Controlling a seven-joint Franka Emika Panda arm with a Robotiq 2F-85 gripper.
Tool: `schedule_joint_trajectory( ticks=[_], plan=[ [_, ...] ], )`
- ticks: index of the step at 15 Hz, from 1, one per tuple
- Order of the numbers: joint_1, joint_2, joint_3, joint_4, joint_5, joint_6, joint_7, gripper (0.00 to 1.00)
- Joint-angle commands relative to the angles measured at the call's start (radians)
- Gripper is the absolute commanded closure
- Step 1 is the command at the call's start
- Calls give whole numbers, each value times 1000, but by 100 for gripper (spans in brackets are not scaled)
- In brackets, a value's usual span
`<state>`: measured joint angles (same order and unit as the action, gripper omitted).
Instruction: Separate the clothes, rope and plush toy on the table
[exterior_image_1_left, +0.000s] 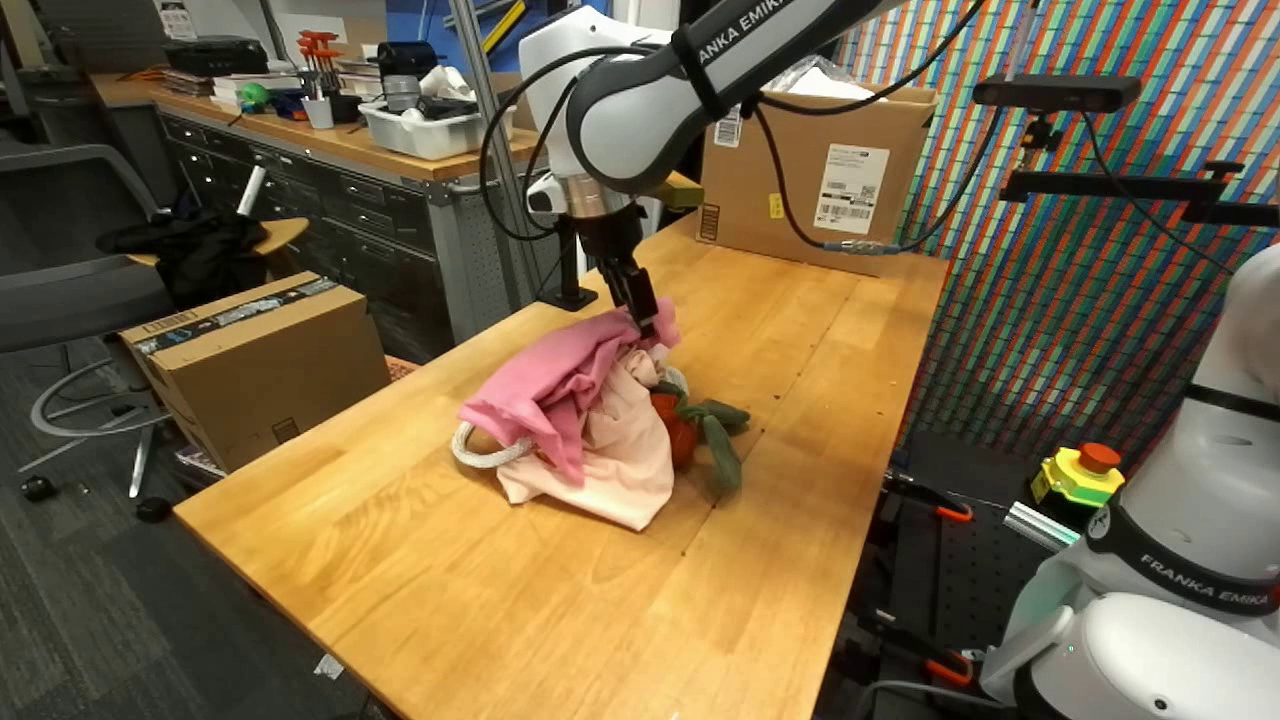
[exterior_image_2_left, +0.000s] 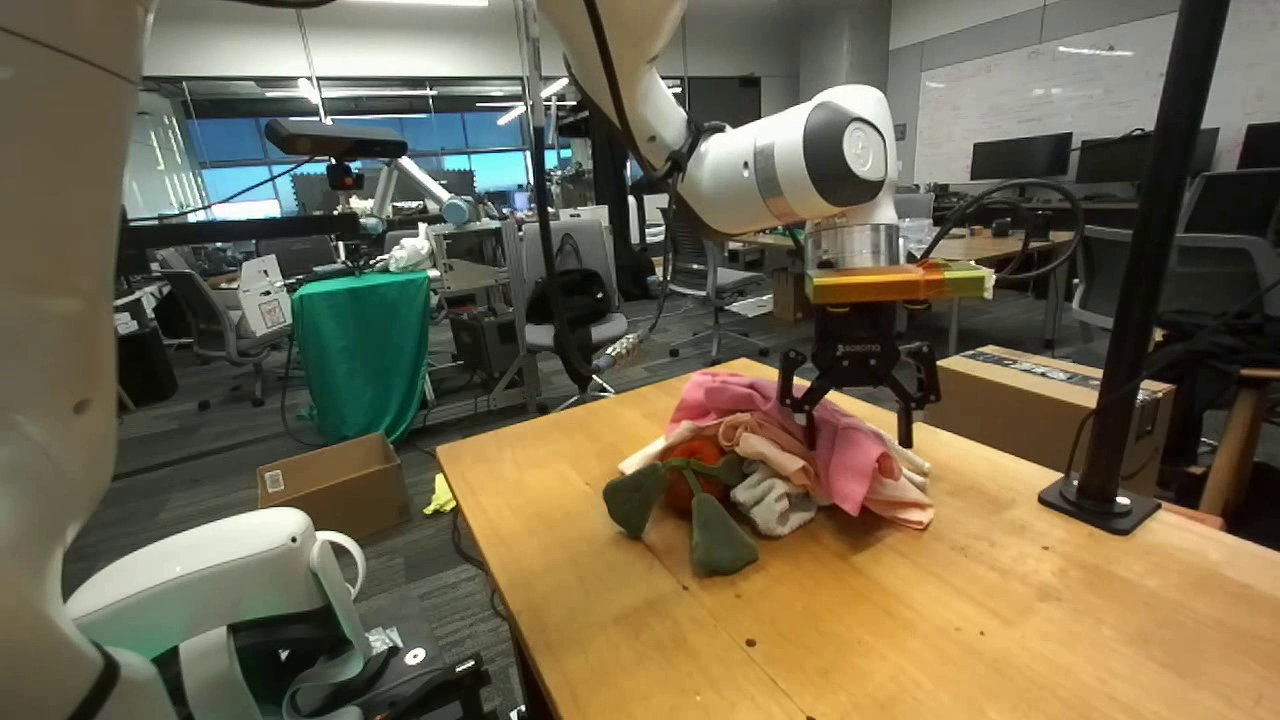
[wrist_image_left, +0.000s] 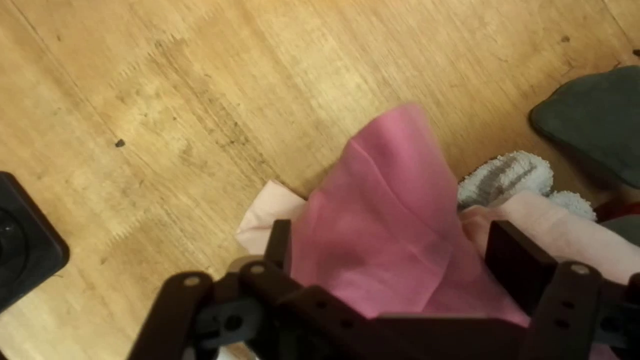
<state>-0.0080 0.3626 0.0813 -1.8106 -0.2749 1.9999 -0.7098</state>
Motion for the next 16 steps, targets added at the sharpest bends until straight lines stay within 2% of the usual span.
schedule_joint_trajectory(
  ticks=[1, 3, 4, 6, 12, 14, 16],
  plan=[
    [3, 9, -1, 26, 5, -16, -19, 0],
    [3, 11, -3, 26, 0, -19, -18, 14],
    [4, 12, -4, 26, -1, -20, -16, 35],
    [1, 10, -4, 23, 2, -22, -20, 38],
    [5, -8, -8, 5, -8, -27, -10, 86],
    [9, -16, -9, -2, -16, -30, 0, 95],
    [10, -22, -9, -6, -20, -30, 5, 98]
  ],
)
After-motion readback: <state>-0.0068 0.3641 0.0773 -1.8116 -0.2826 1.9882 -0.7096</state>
